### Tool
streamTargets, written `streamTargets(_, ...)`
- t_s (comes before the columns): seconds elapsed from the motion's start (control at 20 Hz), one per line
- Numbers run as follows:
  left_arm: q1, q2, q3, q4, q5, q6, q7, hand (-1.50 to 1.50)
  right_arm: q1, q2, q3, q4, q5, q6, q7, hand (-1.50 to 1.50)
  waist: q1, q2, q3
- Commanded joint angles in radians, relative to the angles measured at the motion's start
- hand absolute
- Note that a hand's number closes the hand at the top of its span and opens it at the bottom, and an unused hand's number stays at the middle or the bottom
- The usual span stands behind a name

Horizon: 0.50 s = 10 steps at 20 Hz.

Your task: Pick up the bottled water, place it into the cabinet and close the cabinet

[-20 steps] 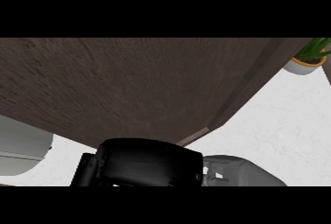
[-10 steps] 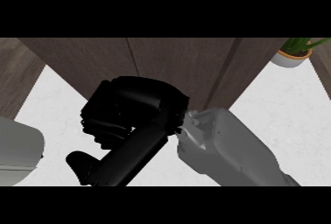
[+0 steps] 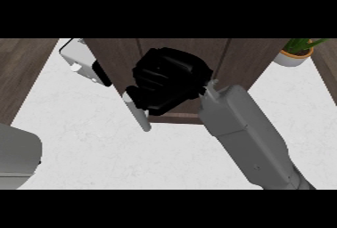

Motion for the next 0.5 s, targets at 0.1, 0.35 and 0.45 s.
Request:
streamTargets(0.1,-0.022,-0.059,0.048,0.019,-0.002,-0.048,0.007,-1.5,-0.072,-0.03,-0.082,0.122,0.093,0.088,-0.126,1.5,-0.005,0.001,-0.001)
streamTargets(0.35,-0.042,-0.072,0.054,-0.012,-0.015,-0.033,0.062,-1.5,-0.146,-0.051,-0.136,0.242,0.156,0.12,-0.208,1.5,0.002,0.005,-0.001)
streamTargets(0.45,0.001,-0.084,0.069,-0.034,0.003,-0.063,0.078,-1.5,-0.141,-0.051,-0.131,0.211,0.197,0.102,-0.24,1.5,0.002,0.002,-0.001)
